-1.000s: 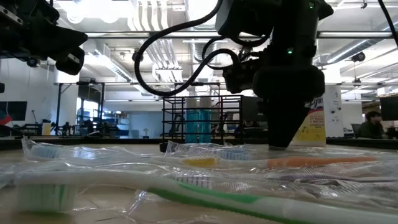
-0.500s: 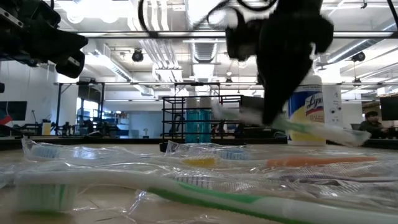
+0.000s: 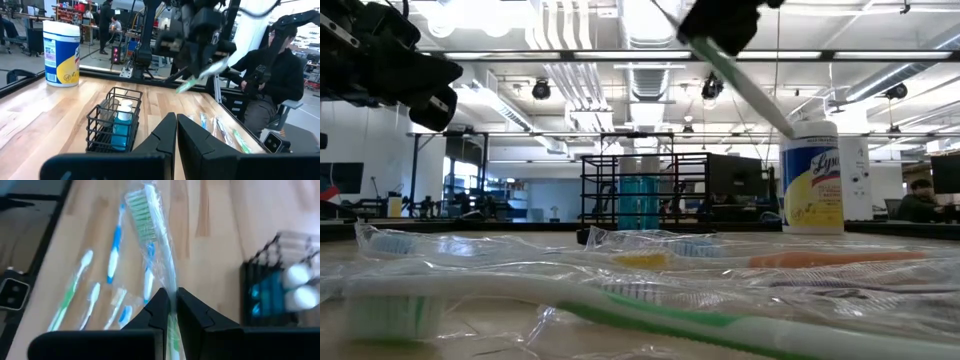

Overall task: Pick & Place toothbrushing station
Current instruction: Put the top green toothbrush into the wire organizer

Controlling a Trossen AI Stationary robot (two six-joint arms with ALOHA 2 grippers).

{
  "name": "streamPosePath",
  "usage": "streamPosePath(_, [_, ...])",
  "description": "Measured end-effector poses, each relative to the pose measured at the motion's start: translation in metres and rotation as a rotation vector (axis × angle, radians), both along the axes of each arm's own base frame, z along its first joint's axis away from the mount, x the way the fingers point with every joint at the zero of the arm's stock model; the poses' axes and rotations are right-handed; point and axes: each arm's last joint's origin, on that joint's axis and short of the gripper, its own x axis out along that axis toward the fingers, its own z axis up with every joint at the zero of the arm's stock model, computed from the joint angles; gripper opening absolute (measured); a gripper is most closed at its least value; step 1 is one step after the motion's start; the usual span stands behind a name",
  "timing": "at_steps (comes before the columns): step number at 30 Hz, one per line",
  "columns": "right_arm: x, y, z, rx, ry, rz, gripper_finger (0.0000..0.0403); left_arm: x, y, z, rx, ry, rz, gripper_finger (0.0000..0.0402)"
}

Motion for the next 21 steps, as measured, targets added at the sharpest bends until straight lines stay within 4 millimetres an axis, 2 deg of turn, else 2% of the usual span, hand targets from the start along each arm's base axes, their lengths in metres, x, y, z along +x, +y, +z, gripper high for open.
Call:
streamPosePath(4, [-0.01, -0.004, 0.015, -0.043, -0.066, 0.054, 0.0022, 0.0, 0.0, 0.0, -0.02, 0.001, 0.001, 0.0019])
streamPosePath(8, [-0.025, -0.009, 0.032, -0.092, -0.219, 0.124, 0.0022, 0.0, 0.0, 0.0, -0.022, 0.002, 0.001, 0.0019])
streamPosePath(11, [-0.042, -0.018, 0.035, -0.089, -0.33, 0.128, 0.0022, 0.0, 0.0, 0.0, -0.026, 0.002, 0.001, 0.0019])
streamPosePath(15, [-0.069, -0.029, 0.031, -0.061, -0.475, 0.11, 0.0022, 0.0, 0.0, 0.0, -0.026, 0.008, 0.001, 0.0019])
streamPosePath(21, [-0.111, -0.044, 0.012, -0.032, -0.626, 0.093, 0.0022, 0.0, 0.0, -0.001, -0.022, 0.007, 0.001, 0.0019])
